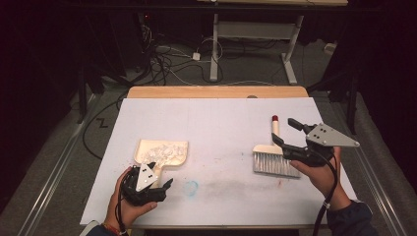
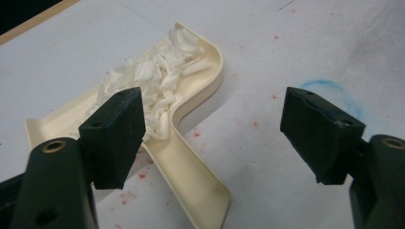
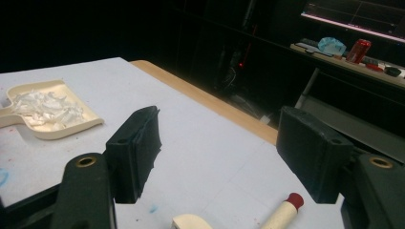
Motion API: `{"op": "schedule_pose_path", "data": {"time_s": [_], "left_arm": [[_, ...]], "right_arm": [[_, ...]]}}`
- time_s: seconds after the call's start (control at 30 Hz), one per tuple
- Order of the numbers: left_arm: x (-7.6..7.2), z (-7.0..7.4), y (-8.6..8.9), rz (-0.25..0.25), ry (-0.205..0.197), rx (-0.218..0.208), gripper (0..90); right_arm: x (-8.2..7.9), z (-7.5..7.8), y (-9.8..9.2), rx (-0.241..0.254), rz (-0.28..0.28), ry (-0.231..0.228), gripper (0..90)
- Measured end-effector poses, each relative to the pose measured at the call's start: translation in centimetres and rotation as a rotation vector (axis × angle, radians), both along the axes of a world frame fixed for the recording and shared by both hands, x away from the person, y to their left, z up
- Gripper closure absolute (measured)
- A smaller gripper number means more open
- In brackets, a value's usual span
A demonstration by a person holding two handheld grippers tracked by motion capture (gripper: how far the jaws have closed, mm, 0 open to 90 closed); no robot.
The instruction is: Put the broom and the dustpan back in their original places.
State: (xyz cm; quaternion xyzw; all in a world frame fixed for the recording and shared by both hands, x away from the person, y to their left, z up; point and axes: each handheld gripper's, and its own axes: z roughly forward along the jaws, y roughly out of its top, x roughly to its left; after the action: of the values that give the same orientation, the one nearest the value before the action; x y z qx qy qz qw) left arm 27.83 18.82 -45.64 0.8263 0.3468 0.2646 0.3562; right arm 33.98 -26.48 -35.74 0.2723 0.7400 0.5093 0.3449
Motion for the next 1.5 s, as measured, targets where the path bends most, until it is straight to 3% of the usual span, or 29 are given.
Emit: {"op": "schedule_pose_path", "data": {"time_s": [0.4,0.57,0.83,1.23,1.5], "left_arm": [[0.0,-0.1,-0.1,-0.007,0.002,0.009,22.9],[0.1,-0.1,-0.1,-0.013,-0.01,0.018,23.0],[0.1,-0.2,-0.1,-0.019,-0.009,0.026,22.9],[0.4,-0.1,-0.4,-0.026,-0.015,0.026,23.0],[0.6,-0.3,-0.7,-0.03,-0.018,0.037,22.7]], "right_arm": [[-1.8,-0.9,-1.0,-0.013,0.002,-0.017,28.6],[-2.3,-1.6,-1.1,-0.062,-0.042,-0.029,25.3],[-2.9,-2.8,-1.9,-0.068,-0.06,-0.024,20.1],[-4.1,-6.0,-3.8,-0.094,-0.085,0.01,20.4],[-4.6,-8.2,-4.3,-0.104,-0.081,0.061,20.9]]}}
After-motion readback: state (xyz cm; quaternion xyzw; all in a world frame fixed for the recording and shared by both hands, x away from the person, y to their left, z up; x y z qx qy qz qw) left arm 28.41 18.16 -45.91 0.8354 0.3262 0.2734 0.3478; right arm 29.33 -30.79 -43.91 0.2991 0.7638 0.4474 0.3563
